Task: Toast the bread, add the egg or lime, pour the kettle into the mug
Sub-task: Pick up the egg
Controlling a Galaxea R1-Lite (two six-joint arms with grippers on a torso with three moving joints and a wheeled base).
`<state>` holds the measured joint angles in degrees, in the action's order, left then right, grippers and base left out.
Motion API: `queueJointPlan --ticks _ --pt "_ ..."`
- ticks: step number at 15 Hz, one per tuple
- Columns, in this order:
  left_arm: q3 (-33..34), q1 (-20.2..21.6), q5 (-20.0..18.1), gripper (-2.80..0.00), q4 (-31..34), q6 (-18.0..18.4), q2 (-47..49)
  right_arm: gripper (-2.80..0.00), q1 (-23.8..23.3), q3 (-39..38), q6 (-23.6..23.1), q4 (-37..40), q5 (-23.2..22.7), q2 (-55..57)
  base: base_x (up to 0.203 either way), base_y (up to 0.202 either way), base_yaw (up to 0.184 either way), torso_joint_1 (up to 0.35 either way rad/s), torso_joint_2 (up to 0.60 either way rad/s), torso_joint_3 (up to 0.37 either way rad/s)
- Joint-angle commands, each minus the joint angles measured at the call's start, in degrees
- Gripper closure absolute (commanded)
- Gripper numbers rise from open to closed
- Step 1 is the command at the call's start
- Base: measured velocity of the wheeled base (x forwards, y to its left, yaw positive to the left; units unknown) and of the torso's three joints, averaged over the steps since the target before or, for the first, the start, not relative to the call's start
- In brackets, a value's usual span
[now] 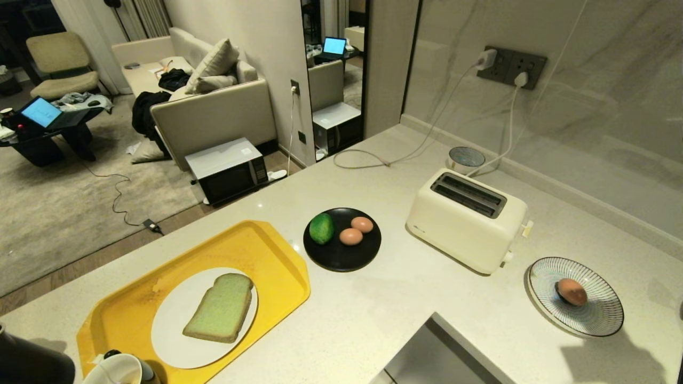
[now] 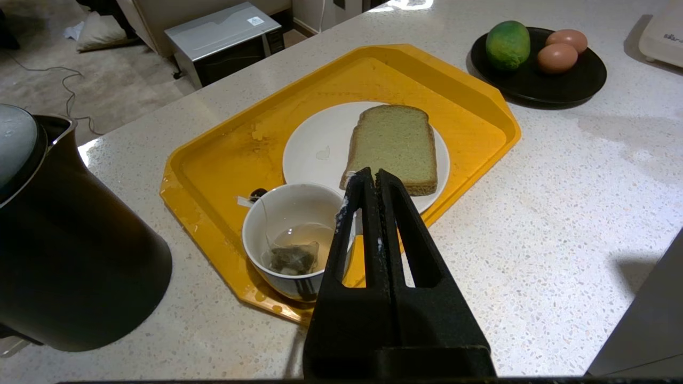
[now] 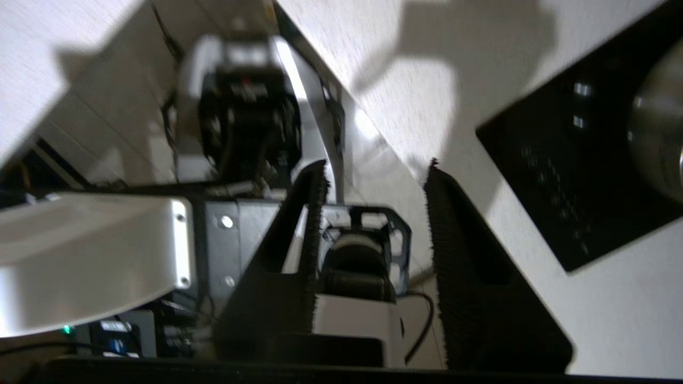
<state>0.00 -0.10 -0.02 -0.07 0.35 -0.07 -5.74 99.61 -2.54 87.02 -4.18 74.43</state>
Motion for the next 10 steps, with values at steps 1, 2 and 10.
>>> queueJointPlan --ticks 1,2,10 --pt "0.0 0.0 -0.1 0.00 0.0 0.0 0.0 -2.80 -1.5 -7.9 -2.0 0.6 2.7 4.2 0.000 0.000 0.000 0.000 0.00 0.000" --pt "0.0 0.0 -0.1 0.00 0.0 0.0 0.0 -2.80 -1.6 -10.8 -3.4 0.6 3.6 4.9 0.000 0.000 0.000 0.000 0.00 0.000" --pt "0.0 0.0 0.0 0.00 0.0 0.0 0.0 -2.80 -2.7 -27.6 -9.3 -30.8 5.6 14.5 0.000 0.000 0.000 0.000 0.00 0.000"
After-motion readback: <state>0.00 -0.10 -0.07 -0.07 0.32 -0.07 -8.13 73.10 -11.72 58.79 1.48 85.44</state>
